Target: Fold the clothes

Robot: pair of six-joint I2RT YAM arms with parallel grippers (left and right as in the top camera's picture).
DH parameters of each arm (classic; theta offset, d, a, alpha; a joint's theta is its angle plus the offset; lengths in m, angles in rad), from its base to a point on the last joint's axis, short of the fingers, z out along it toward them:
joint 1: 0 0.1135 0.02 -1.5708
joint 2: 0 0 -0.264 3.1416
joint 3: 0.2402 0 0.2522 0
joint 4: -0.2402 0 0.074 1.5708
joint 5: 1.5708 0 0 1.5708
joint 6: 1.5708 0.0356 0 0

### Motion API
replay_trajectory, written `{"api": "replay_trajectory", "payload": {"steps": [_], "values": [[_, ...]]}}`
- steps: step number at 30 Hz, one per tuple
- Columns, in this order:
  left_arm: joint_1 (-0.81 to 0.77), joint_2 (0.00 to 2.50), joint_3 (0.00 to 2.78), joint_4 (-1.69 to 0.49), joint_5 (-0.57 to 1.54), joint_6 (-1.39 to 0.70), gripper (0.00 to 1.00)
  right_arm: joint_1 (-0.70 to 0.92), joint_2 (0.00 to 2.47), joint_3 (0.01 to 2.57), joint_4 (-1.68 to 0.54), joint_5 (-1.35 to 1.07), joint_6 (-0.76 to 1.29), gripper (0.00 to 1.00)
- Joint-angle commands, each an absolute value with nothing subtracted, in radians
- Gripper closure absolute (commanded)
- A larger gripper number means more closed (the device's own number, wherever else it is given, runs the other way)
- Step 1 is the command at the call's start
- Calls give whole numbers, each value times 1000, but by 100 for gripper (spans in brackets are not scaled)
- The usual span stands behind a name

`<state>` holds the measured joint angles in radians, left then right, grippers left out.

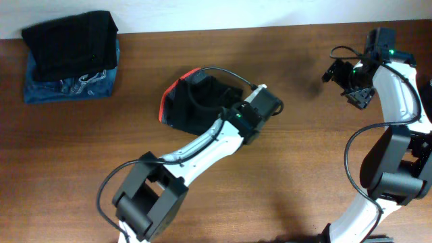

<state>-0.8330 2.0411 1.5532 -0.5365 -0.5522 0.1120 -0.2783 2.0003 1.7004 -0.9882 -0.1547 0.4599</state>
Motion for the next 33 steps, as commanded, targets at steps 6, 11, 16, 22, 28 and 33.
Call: {"api": "replay_trajectory", "payload": {"steps": [6,11,16,22,28,33], "values": [[-837,2136,1586,-561,-607,99,1,-282,2005,1691,-995,-146,408,1],[-830,2145,1586,-560,-611,99,1,-282,2005,1691,-1002,-145,407,1],[-787,2147,1586,-559,-618,99,1,-282,2005,1691,-1012,-145,403,1],[-722,2156,1586,-560,-565,123,1,-282,2005,1691,-1015,-146,404,1],[-731,2164,1586,-556,-539,137,1,-282,2005,1691,-1014,-145,404,1],[-793,2164,1586,-550,-547,137,1,-282,2005,1691,-1013,-145,403,1]]}}
